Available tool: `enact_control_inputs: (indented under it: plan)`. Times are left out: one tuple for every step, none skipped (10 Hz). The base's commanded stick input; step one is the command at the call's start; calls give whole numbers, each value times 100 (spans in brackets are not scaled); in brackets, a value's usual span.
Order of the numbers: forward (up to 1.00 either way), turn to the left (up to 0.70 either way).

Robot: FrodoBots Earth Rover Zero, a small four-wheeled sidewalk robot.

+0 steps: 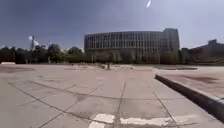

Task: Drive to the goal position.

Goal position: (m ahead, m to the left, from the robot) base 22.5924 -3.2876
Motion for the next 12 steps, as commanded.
enact_control_inputs:
  plan:
    - [85, -31]
    - [85, -31]
    - [85, -28]
    - [85, -20]
    - [85, -7]
    - [85, 0]
    - [85, 0]
    - [85, 0]
    - [85, 0]
    - [85, 0]
    - [85, 0]
    - [85, 0]
